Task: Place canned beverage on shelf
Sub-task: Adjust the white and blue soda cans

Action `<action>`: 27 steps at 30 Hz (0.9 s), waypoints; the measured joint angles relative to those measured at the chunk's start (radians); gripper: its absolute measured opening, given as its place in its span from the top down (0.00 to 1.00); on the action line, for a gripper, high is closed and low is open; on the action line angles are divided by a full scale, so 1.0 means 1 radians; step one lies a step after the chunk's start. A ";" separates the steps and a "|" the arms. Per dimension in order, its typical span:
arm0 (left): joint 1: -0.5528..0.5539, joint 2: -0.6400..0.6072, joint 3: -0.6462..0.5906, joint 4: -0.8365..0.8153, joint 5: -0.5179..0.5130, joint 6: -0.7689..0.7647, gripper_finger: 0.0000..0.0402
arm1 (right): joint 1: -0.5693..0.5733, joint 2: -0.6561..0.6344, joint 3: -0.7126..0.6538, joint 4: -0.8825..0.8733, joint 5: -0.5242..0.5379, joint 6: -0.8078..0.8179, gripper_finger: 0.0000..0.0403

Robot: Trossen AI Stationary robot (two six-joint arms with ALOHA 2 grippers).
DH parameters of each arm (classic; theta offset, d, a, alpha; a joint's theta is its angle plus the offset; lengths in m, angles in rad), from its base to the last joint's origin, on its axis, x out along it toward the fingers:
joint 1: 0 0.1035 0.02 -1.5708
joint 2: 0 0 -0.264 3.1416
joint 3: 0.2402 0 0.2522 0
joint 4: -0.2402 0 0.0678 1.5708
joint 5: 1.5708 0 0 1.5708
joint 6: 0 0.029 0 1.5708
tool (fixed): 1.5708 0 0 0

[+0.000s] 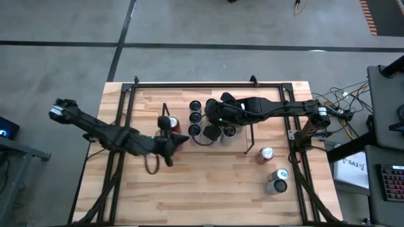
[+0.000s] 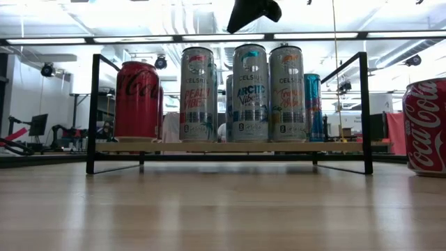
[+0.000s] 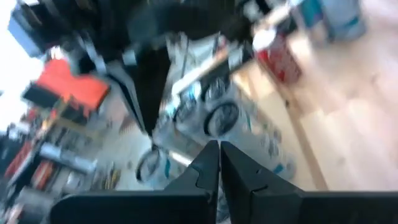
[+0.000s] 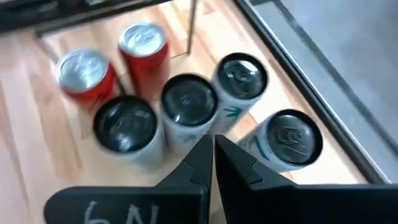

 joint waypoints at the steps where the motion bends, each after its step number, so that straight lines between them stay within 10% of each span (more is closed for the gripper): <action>1: 0.000 -0.036 -0.031 0.044 0.019 0.028 1.00 | -0.006 0.000 0.000 0.004 0.006 0.028 0.98; 11: 0.001 -0.351 -0.312 0.391 0.082 0.215 1.00 | -0.111 0.056 -0.002 0.015 0.019 0.197 0.98; 27: 0.002 -0.543 -0.414 0.323 0.022 0.255 1.00 | -0.171 0.120 -0.002 0.011 0.022 0.254 0.98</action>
